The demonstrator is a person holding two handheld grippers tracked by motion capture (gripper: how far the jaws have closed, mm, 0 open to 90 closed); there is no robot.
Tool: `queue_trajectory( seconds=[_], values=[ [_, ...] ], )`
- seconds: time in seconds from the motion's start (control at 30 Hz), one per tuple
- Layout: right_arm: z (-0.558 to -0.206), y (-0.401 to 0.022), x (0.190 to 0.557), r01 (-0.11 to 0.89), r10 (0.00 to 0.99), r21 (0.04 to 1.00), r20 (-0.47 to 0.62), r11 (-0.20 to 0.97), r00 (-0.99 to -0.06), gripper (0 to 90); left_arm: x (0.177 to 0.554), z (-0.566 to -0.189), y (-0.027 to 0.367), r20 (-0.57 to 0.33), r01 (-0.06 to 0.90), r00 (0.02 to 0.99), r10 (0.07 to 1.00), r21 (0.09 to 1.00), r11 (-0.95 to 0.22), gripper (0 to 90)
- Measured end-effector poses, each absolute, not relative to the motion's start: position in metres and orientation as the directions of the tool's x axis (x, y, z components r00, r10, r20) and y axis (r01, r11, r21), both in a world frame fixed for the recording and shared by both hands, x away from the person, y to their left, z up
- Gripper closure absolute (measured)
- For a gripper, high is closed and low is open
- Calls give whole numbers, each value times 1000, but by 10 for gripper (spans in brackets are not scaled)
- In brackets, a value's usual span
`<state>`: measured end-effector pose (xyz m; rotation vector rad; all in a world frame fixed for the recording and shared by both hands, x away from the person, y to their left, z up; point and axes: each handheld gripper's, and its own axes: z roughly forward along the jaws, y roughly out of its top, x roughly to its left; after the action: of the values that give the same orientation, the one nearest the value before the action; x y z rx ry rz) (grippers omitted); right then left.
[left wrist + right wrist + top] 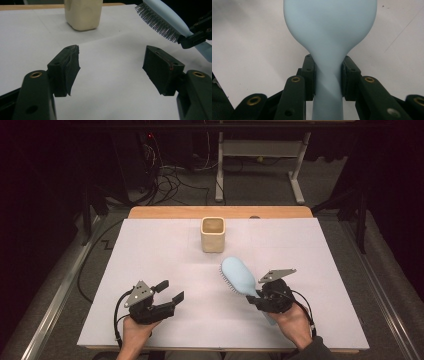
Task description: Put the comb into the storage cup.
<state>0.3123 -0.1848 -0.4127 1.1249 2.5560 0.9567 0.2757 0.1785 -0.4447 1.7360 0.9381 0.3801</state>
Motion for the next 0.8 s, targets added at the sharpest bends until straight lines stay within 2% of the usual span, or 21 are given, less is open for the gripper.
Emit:
queue_trajectory(
  seconds=[0.8],
  values=[
    [-414, -178, 313, 584, 704, 625, 76, 518, -706, 707, 290, -439, 143, -193, 423, 697, 690, 889, -178, 282]
  ],
)
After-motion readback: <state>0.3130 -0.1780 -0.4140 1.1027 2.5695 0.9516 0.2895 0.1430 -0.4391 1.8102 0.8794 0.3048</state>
